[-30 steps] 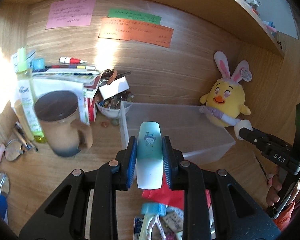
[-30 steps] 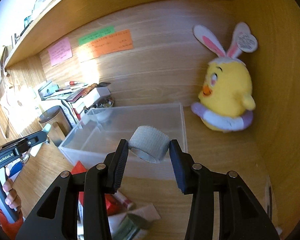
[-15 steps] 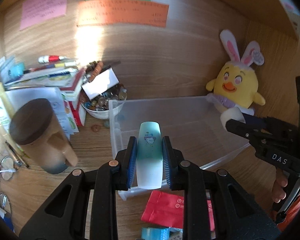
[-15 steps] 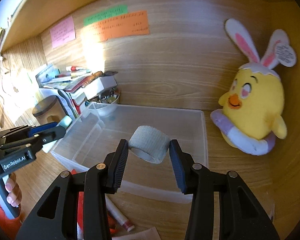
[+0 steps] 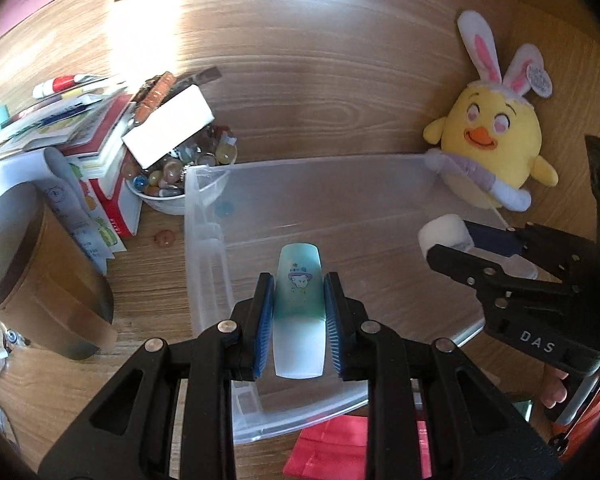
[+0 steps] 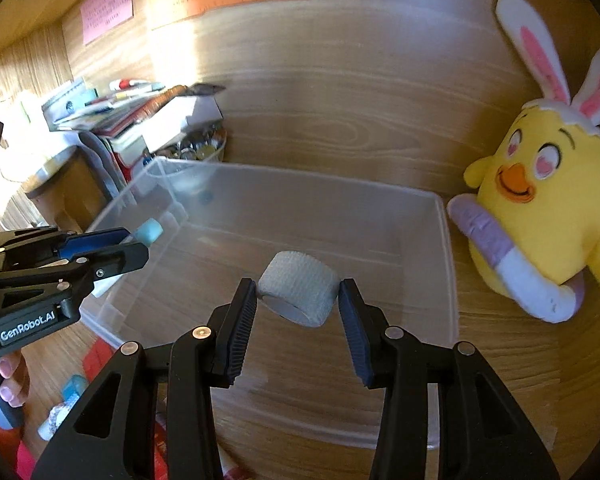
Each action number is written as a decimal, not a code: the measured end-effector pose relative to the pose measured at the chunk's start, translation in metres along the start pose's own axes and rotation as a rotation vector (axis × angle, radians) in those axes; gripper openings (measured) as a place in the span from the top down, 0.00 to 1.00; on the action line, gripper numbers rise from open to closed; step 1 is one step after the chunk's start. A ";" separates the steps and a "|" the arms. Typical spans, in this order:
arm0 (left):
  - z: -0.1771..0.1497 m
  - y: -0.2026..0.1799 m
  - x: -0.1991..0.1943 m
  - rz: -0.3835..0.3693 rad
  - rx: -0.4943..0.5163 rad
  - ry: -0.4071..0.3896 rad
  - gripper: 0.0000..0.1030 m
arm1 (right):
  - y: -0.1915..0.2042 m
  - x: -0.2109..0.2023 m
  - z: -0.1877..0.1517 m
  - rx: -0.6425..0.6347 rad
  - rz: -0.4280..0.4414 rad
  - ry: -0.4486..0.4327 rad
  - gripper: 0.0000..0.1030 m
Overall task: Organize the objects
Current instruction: 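Carry both items over the clear box and open both grippers to drop them, then grasp the braided cord with the left gripper while the right grasps the green bottle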
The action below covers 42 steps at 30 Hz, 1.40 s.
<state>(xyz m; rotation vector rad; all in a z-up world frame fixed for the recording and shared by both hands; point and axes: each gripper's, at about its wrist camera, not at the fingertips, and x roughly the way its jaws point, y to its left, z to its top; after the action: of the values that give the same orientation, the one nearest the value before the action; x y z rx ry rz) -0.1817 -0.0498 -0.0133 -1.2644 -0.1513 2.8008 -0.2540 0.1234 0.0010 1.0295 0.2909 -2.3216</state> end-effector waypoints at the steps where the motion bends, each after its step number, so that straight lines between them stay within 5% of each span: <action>1: 0.000 -0.002 0.002 0.005 0.011 0.004 0.76 | 0.000 0.003 -0.001 0.003 0.004 0.008 0.62; 13: 0.002 -0.004 0.003 -0.009 0.032 0.005 0.76 | 0.003 0.012 -0.004 -0.018 -0.003 0.046 0.61; 20: 0.003 -0.006 -0.012 -0.005 0.041 -0.030 0.74 | 0.006 -0.003 -0.003 -0.036 -0.027 0.012 0.47; 34: -0.018 0.003 -0.077 0.015 0.023 -0.158 0.23 | 0.013 -0.071 -0.014 -0.032 -0.064 -0.125 0.19; 42: -0.055 0.017 -0.090 0.019 -0.006 -0.126 0.21 | 0.006 -0.093 -0.042 0.022 -0.036 -0.147 0.18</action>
<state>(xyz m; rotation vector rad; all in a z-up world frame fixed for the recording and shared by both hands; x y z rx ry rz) -0.0808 -0.0722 0.0156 -1.0964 -0.1555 2.8985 -0.1750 0.1746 0.0412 0.8647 0.2274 -2.4232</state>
